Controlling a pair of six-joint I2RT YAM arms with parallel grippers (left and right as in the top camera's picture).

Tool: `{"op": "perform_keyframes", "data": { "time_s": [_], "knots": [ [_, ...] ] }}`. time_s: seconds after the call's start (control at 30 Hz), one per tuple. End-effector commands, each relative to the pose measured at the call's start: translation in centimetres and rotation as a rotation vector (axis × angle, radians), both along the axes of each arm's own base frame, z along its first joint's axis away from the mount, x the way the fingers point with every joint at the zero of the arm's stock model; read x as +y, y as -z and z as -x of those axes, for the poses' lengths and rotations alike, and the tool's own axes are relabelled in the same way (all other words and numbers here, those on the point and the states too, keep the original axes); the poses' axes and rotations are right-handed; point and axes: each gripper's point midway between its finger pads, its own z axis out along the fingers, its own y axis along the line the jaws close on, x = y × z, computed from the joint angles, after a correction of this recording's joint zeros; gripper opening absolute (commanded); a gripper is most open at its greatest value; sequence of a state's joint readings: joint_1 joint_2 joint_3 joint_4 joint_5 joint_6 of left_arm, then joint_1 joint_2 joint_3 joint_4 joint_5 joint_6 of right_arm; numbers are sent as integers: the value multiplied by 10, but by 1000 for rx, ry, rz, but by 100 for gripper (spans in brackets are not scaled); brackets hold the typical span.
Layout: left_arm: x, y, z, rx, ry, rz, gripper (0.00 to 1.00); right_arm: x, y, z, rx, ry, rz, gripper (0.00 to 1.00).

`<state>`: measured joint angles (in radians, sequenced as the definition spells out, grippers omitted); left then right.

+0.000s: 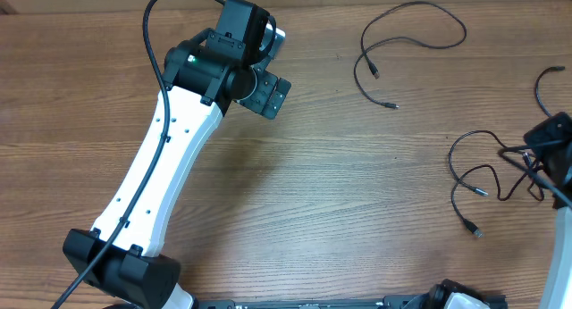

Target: Untangle cables

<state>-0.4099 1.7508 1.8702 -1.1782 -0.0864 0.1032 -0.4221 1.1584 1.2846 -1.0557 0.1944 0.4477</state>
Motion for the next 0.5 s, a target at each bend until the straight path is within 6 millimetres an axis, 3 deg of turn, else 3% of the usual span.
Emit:
{"op": "perform_keyframes", "data": {
  "time_s": [0.0,0.33,0.47],
  "knots": [
    [0,2,-1,7,-13,13,100,-30,-4,3,-25,83,2,4],
    [0,2,-1,7,-13,13,100,-132,20,36,-30,371,-9,4],
    [0,2,-1,7,-13,13,100,-160,39,34,-21,417,-15,4]
  ]
}}
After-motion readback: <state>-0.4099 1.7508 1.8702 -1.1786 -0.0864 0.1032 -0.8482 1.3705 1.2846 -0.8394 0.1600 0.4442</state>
